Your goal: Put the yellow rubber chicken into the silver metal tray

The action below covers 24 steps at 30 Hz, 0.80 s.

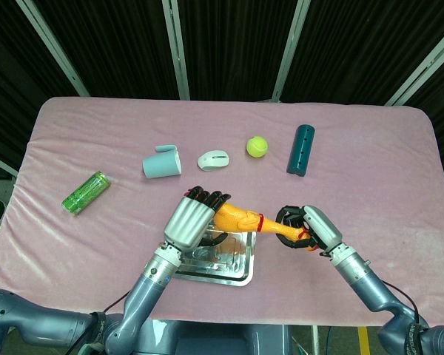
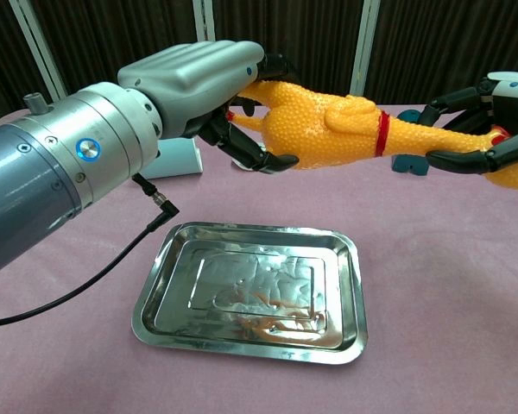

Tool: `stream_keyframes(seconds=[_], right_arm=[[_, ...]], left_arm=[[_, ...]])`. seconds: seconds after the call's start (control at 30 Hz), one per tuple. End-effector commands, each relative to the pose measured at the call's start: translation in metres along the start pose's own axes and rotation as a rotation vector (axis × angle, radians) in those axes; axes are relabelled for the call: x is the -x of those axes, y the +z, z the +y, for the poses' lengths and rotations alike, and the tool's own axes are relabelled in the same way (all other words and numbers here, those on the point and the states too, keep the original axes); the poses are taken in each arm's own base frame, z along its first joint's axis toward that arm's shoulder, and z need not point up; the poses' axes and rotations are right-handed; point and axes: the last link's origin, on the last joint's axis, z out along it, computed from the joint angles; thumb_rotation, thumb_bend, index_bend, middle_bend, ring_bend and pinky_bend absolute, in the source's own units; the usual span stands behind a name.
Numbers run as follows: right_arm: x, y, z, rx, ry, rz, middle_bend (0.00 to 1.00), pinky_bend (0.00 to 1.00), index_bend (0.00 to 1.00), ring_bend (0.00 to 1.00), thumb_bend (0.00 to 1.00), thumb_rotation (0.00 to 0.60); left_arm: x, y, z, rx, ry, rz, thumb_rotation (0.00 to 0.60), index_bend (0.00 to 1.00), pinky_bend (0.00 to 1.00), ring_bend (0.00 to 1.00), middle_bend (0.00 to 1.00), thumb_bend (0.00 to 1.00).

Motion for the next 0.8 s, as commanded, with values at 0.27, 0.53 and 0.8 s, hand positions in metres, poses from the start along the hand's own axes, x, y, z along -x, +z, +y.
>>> stream_keyframes(seconds=[0.27, 0.53, 0.8], right_arm=[[-0.003, -0.002, 0.004, 0.012, 0.0, 0.004, 0.81, 0.9, 1.0, 0.79, 0.92, 0.6], [-0.004, -0.004, 0.005, 0.01, 0.006, 0.004, 0.81, 0.9, 1.0, 0.79, 0.92, 0.6], [-0.003, -0.005, 0.005, 0.01, 0.003, -0.003, 0.81, 0.9, 1.0, 0.79, 0.92, 0.6]], left_arm=[[-0.008, 0.0, -0.002, -0.008, -0.011, 0.018, 0.6, 0.09, 0.25, 0.21, 0.16, 0.26], [-0.009, 0.005, -0.003, -0.022, 0.013, -0.002, 0.6, 0.1, 0.24, 0.15, 0.11, 0.22], [-0.01, 0.012, 0.0, -0.042, 0.03, -0.025, 0.593, 0.14, 0.21, 0.07, 0.06, 0.07]])
